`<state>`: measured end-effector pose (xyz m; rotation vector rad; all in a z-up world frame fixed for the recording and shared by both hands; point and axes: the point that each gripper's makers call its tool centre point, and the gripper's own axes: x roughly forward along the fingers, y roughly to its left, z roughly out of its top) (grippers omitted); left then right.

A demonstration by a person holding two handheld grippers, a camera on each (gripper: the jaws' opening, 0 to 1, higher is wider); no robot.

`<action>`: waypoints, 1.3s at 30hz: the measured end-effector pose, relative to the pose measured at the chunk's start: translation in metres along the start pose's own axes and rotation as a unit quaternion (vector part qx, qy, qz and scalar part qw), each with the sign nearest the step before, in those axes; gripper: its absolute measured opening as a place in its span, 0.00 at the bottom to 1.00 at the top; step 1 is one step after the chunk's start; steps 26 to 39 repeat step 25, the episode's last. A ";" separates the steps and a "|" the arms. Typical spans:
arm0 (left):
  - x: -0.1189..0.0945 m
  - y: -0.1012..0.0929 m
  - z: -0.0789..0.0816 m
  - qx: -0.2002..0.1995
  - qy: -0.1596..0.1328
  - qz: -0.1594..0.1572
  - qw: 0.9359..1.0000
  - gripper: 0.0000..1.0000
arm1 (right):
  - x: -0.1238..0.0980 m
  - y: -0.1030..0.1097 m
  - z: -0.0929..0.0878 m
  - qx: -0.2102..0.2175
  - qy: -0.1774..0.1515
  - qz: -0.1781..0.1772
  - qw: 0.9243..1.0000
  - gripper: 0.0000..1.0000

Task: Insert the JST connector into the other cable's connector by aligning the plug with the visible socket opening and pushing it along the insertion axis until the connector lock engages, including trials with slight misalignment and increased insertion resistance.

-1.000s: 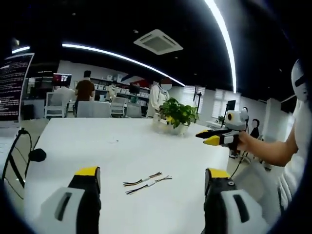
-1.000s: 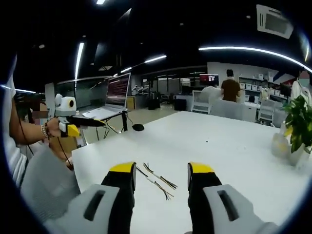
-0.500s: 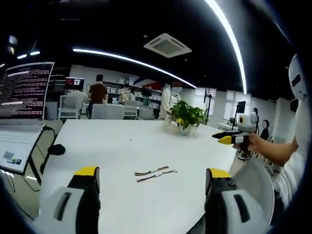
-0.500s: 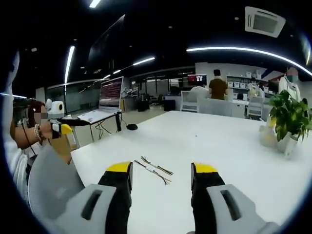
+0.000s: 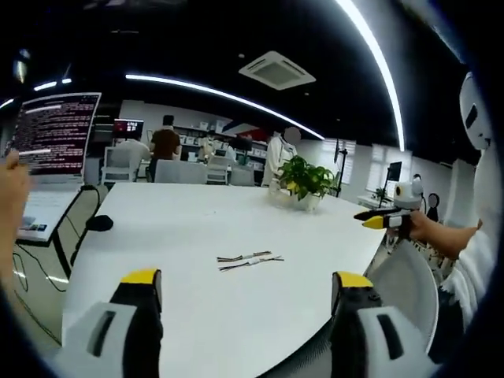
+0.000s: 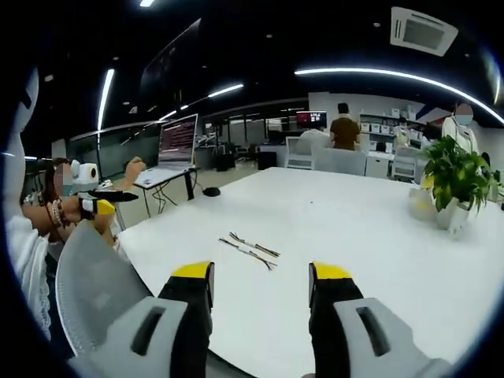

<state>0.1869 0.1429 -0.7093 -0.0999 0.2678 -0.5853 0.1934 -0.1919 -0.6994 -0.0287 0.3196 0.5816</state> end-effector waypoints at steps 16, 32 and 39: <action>-0.017 -0.006 -0.011 -0.043 0.001 0.015 0.999 0.89 | 0.011 0.017 -0.017 -0.004 0.028 0.016 0.999 0.46; -0.020 -0.013 -0.003 -0.042 0.000 0.008 0.999 0.88 | 0.012 0.011 -0.014 -0.005 0.021 0.010 1.000 0.44; -0.020 -0.013 -0.003 -0.042 0.000 0.008 0.999 0.88 | 0.012 0.011 -0.014 -0.005 0.021 0.010 1.000 0.44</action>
